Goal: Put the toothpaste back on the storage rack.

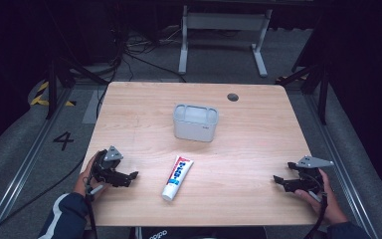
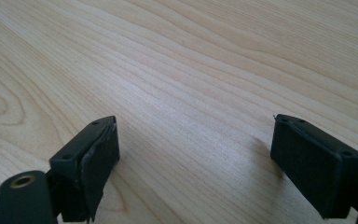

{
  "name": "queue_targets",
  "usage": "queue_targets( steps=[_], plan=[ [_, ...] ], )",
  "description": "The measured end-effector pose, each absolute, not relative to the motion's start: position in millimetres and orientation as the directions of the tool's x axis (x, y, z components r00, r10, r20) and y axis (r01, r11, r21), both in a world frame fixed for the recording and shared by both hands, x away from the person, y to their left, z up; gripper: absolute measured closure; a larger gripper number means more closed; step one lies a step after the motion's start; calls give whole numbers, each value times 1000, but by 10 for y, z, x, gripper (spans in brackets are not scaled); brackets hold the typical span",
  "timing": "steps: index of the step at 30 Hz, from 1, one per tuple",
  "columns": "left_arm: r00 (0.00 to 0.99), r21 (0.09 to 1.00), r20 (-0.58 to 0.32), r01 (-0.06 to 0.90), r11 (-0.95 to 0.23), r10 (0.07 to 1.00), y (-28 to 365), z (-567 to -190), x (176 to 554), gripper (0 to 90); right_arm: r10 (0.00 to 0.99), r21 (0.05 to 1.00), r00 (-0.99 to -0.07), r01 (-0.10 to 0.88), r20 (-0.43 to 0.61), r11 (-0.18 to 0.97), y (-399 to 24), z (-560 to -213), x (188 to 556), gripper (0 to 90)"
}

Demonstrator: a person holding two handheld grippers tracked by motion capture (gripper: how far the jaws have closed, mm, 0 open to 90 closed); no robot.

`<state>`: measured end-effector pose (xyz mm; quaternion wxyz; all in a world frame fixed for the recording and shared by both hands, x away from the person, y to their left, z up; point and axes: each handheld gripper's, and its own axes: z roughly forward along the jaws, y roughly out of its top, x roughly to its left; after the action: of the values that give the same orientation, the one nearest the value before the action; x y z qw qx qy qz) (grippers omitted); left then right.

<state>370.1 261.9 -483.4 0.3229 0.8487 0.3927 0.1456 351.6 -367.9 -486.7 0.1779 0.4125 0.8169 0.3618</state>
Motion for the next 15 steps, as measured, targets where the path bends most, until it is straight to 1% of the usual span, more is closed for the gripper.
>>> queue_targets(
  steps=[5, 10, 11, 12, 15],
  plan=[
    [662, 664, -7, 563, -492, 749, 2623, -4835, 3714, 4, 803, 738, -596, 545, 8, 398, -3679, -4867, 3516, 156],
    [655, 658, -8, 572, -489, 755, 2600, -4829, 3700, 5, 803, 738, -596, 545, 8, 398, -3679, -4867, 3515, 156],
    [659, 656, 10, 563, -502, 752, 2603, -4820, 3711, 4, 803, 738, -596, 545, 8, 398, -3679, -4867, 3516, 156],
    [646, 650, -6, 583, -488, 764, 2584, -4818, 3702, 4, 802, 738, -597, 545, 8, 398, -3679, -4867, 3517, 156],
    [629, 634, -6, 604, -483, 778, 2565, -4803, 3693, 8, 801, 737, -598, 545, 9, 399, -3679, -4866, 3521, 156]
  ],
)
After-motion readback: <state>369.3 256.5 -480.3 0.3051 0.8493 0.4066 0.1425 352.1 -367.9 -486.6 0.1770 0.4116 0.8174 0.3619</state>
